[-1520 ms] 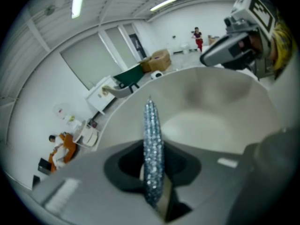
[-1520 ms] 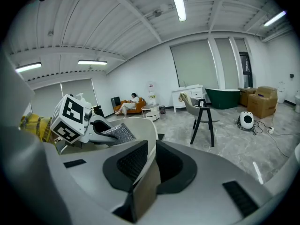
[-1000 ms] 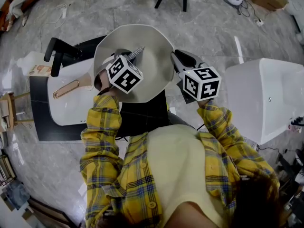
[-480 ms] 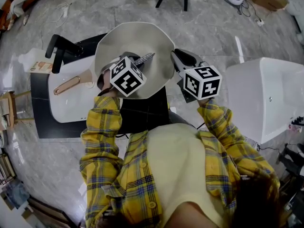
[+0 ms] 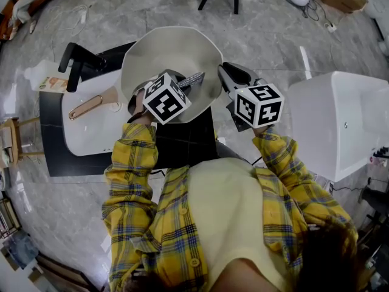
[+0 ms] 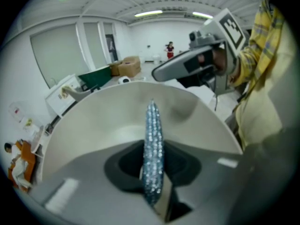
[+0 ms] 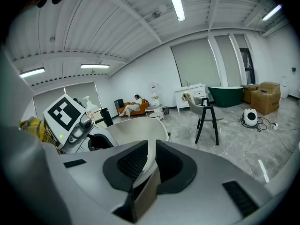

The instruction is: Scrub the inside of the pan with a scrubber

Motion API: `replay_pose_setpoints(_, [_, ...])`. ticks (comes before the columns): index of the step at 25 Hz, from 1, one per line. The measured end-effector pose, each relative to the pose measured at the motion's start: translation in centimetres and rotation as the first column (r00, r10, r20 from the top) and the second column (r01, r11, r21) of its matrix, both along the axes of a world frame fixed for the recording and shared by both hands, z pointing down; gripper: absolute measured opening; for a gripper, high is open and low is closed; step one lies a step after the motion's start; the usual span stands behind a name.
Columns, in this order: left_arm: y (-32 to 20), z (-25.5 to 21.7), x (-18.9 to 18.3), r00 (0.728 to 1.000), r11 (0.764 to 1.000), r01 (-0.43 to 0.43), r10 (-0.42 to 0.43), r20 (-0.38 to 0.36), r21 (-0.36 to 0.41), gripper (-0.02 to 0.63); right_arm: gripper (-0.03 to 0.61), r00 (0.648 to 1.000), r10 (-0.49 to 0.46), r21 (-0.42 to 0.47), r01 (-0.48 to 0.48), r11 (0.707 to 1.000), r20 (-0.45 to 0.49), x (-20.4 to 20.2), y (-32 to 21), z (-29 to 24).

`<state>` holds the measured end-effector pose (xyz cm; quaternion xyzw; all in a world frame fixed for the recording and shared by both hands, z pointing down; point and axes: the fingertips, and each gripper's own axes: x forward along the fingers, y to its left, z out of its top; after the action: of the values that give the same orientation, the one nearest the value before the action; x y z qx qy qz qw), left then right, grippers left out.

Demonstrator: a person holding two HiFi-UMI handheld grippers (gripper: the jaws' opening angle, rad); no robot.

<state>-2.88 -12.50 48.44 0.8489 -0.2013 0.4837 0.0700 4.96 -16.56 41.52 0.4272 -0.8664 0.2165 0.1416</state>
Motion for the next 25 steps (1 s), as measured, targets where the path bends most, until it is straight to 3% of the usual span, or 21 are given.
replay_pose_setpoints(9, [2.3, -0.1, -0.2, 0.998, 0.99, -0.051, 0.053, 0.016, -0.132, 0.087, 0.018, 1.0, 0.011, 0.009, -0.011, 1.0, 0.003, 0.2, 0.6, -0.3])
replay_pose_setpoints(15, [3.3, -0.8, -0.2, 0.995, 0.984, -0.096, 0.1, 0.02, -0.151, 0.087, 0.018, 1.0, 0.005, 0.013, -0.005, 1.0, 0.003, -0.1, 0.9, -0.6])
replay_pose_setpoints(21, [3.5, -3.7, 0.1, 0.995, 0.989, -0.093, 0.087, -0.056, -0.112, 0.087, 0.018, 1.0, -0.002, 0.025, 0.002, 1.0, 0.01, -0.4, 1.3, -1.4])
replay_pose_setpoints(25, [2.9, -6.6, 0.0, 0.989, 0.998, -0.051, 0.047, -0.141, -0.026, 0.087, 0.018, 1.0, -0.004, 0.033, 0.004, 0.999, 0.012, -0.5, 1.5, -1.6])
